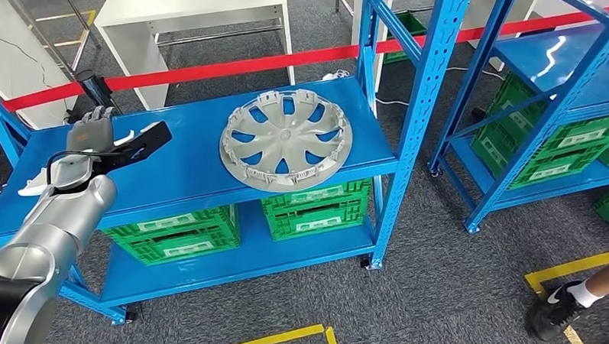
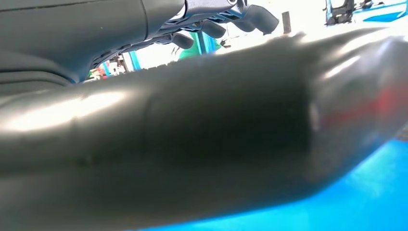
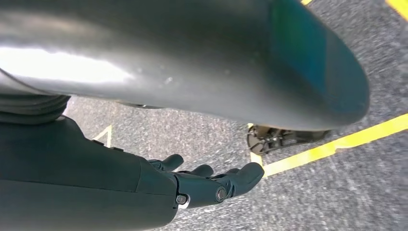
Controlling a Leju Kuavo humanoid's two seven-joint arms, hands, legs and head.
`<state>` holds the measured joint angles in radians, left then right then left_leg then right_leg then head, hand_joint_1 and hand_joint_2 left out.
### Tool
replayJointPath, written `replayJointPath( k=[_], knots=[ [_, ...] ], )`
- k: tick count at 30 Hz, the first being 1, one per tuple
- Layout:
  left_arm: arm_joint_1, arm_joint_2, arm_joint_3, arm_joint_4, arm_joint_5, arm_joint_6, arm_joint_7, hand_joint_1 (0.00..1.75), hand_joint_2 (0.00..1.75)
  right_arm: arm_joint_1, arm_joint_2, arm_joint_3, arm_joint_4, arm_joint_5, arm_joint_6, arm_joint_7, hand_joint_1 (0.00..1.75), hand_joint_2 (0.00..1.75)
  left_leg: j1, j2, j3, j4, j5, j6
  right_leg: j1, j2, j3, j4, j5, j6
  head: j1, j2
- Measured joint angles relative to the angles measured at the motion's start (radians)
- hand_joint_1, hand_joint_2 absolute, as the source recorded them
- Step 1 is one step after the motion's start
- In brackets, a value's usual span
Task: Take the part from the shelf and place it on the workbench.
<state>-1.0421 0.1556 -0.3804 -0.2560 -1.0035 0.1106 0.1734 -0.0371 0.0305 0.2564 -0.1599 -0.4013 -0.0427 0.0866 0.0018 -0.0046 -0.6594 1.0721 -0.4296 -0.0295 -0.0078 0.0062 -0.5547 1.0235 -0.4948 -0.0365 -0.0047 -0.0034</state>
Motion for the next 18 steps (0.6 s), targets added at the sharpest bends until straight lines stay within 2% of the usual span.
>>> replayJointPath(
  k=[1, 2, 3, 4, 6, 8, 10, 11, 12, 13, 15, 16, 17, 18],
  knots=[
    [-0.001, 0.0, 0.001, 0.0, -0.002, 0.0, 0.0, 0.0, 0.0, -0.001, 0.0, 0.0, 0.0, -0.001, 0.0, 0.0, 0.0, 0.0, -0.002, 0.0, 0.019, -0.043, 0.009, 0.005, 0.001, 0.0, 0.004, -0.001, -0.006, 0.005, 0.0, 0.0],
    [-0.002, 0.0, 0.001, 0.0, -0.004, 0.0, 0.0, 0.0, 0.0, -0.002, 0.0, 0.0, 0.0, -0.002, 0.001, 0.0, 0.0, 0.0, -0.005, 0.0, 0.028, -0.064, 0.009, 0.011, 0.002, -0.001, 0.007, 0.0, -0.008, 0.011, -0.001, 0.0],
    [-0.002, -0.001, 0.001, 0.0, -0.005, -0.001, 0.0, 0.0, 0.0, -0.003, 0.0, 0.0, 0.0, -0.003, 0.001, 0.0, 0.0, 0.0, -0.006, 0.0, 0.032, -0.067, 0.001, 0.017, 0.003, -0.001, 0.009, 0.001, -0.008, 0.018, -0.001, 0.0],
    [-0.002, -0.002, 0.001, 0.0, -0.006, -0.002, 0.001, 0.0, 0.0, -0.003, 0.0, 0.0, 0.0, -0.003, 0.001, -0.001, 0.0, 0.0, -0.004, -0.001, 0.039, -0.069, 0.005, 0.024, 0.004, -0.002, 0.01, 0.004, -0.009, 0.024, -0.001, 0.0],
    [-0.004, -0.005, 0.002, -0.001, -0.009, -0.005, 0.001, 0.0, 0.0, -0.003, -0.001, 0.0, 0.0, -0.004, 0.001, -0.004, 0.0, 0.0, 0.0, -0.002, 0.052, -0.072, 0.008, 0.037, 0.004, -0.002, -0.007, 0.046, -0.013, 0.033, 0.001, 0.0],
    [-0.006, -0.007, 0.002, -0.002, -0.012, -0.007, 0.002, 0.0, 0.0, -0.005, -0.001, 0.0, 0.0, -0.004, 0.001, -0.008, 0.0, 0.0, 0.001, -0.001, 0.064, -0.073, 0.0, 0.046, 0.002, -0.002, -0.073, 0.156, -0.04, 0.04, 0.003, 0.0],
    [-0.004, -0.009, 0.002, -0.002, -0.015, -0.008, 0.002, 0.0, 0.0, -0.002, -0.001, 0.0, 0.0, -0.004, 0.001, -0.008, 0.0, 0.0, -0.001, -0.002, 0.072, -0.072, -0.012, 0.05, 0.001, -0.002, -0.159, 0.27, -0.089, 0.045, 0.003, 0.0],
    [-0.003, -0.01, 0.002, -0.002, -0.015, -0.009, 0.002, 0.0, 0.0, 0.0, -0.001, 0.0, 0.0, -0.004, 0.002, -0.008, 0.0, 0.0, -0.001, -0.003, 0.079, -0.071, -0.019, 0.051, 0.001, -0.002, -0.187, 0.291, -0.102, 0.046, 0.004, 0.0],
    [-0.001, -0.011, 0.002, -0.001, -0.016, -0.009, 0.003, 0.0, 0.0, 0.002, -0.001, 0.0, 0.0, -0.004, 0.001, -0.008, 0.0, 0.0, -0.001, -0.004, 0.087, -0.07, -0.027, 0.05, 0.001, -0.002, -0.195, 0.275, -0.094, 0.044, 0.004, 0.0],
    [0.0, -0.012, 0.002, -0.001, -0.016, -0.009, 0.003, 0.0, 0.0, 0.003, -0.001, 0.0, 0.0, -0.004, 0.001, -0.009, 0.0, 0.0, -0.002, -0.005, 0.097, -0.069, -0.035, 0.048, 0.002, -0.002, -0.185, 0.225, -0.064, 0.042, 0.004, 0.0],
    [-0.001, -0.014, 0.002, -0.001, -0.016, -0.01, 0.003, 0.0, 0.0, 0.003, -0.002, 0.0, 0.0, -0.004, 0.001, -0.009, 0.0, 0.0, -0.003, -0.005, 0.117, -0.066, -0.055, 0.041, 0.005, -0.003, -0.142, 0.085, 0.03, 0.032, 0.005, 0.0],
    [-0.001, -0.015, 0.003, 0.0, -0.017, -0.01, 0.003, 0.0, 0.0, 0.003, -0.002, 0.0, 0.0, -0.004, 0.001, -0.009, 0.0, 0.0, -0.004, -0.005, 0.124, -0.066, -0.064, 0.036, 0.007, -0.004, -0.125, 0.035, 0.06, 0.026, 0.005, 0.0],
    [-0.002, -0.015, 0.003, 0.0, -0.017, -0.01, 0.003, 0.0, 0.0, 0.003, -0.002, 0.0, 0.0, -0.004, 0.001, -0.009, 0.0, 0.0, -0.005, -0.005, 0.129, -0.066, -0.07, 0.03, 0.009, -0.004, -0.114, 0.006, 0.076, 0.021, 0.005, 0.0],
    [-0.002, -0.014, 0.003, 0.0, -0.017, -0.011, 0.003, 0.0, 0.0, 0.003, -0.002, 0.0, 0.0, -0.004, 0.001, -0.009, 0.0, 0.0, -0.007, -0.006, 0.133, -0.063, -0.072, 0.023, 0.011, -0.004, -0.109, -0.002, 0.076, 0.016, 0.005, 0.0]
  ],
)
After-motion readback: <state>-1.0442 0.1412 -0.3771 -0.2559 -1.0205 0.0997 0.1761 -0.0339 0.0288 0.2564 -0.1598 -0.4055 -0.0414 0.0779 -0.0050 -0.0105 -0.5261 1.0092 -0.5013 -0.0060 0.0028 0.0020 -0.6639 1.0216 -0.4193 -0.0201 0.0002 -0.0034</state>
